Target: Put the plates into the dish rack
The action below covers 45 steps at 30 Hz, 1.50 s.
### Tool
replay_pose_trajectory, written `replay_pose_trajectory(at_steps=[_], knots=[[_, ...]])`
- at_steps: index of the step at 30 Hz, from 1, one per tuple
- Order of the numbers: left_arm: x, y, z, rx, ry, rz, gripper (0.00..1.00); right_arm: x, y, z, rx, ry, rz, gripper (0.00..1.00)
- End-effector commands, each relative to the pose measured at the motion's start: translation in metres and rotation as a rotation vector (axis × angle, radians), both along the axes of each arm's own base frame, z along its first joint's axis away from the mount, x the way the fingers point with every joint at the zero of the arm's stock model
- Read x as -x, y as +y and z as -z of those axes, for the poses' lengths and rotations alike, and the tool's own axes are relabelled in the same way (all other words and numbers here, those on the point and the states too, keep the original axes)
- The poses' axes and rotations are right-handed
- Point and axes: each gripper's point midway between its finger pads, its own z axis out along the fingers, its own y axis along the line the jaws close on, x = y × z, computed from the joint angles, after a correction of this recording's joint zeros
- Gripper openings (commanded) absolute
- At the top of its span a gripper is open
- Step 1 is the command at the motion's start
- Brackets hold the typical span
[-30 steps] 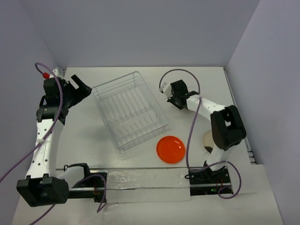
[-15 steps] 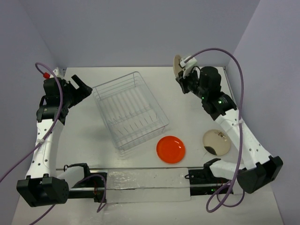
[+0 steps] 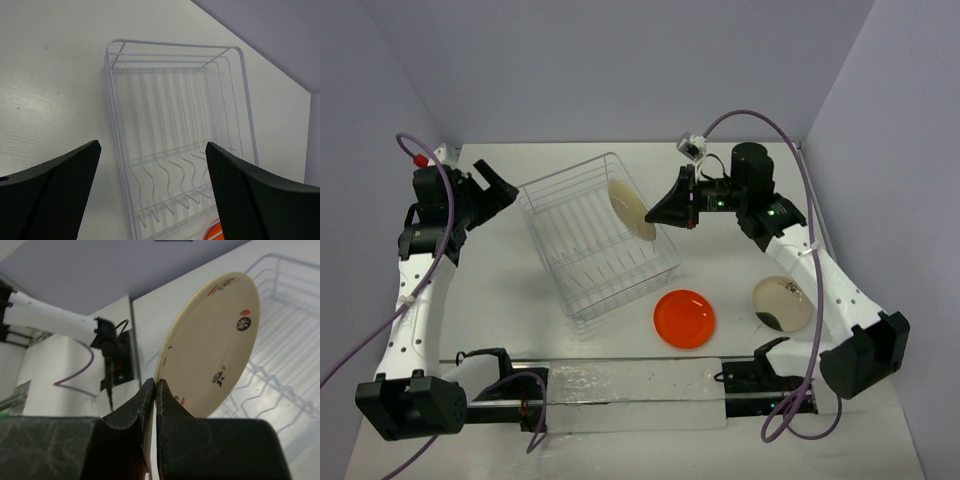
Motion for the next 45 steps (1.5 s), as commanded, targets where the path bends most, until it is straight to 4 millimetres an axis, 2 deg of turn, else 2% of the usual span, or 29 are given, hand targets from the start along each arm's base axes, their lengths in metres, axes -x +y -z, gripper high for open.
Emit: replay_pose_trajectory(at_steps=[1,4,6,11,16,28,42,45], knots=[[-0.004,0.000,-0.018,-0.010,-0.046,0.018,0.94,0.017,0.010,0.020,0.004,0.041,-0.197,0.00],[-0.005,0.000,-0.018,-0.010,-0.045,0.018,0.94,0.000,0.011,0.028,0.055,0.001,-0.156,0.00],[-0.005,0.001,-0.017,-0.009,-0.042,0.017,0.94,-0.006,0.013,0.035,0.075,0.043,-0.152,0.00],[-0.005,0.000,-0.017,-0.008,-0.045,0.021,0.94,-0.035,0.016,0.064,0.146,0.093,-0.075,0.00],[-0.005,-0.001,-0.016,-0.006,-0.039,0.024,0.94,-0.063,0.013,0.072,0.194,0.123,0.070,0.00],[-0.004,0.001,-0.018,-0.014,-0.044,0.016,0.94,-0.072,0.021,0.093,0.193,0.191,0.006,0.00],[-0.005,0.001,-0.016,-0.013,-0.039,0.017,0.94,-0.086,0.015,0.121,0.243,0.230,0.062,0.00],[-0.005,0.001,-0.016,-0.013,-0.036,0.015,0.94,-0.095,0.012,0.130,0.271,0.232,0.107,0.00]])
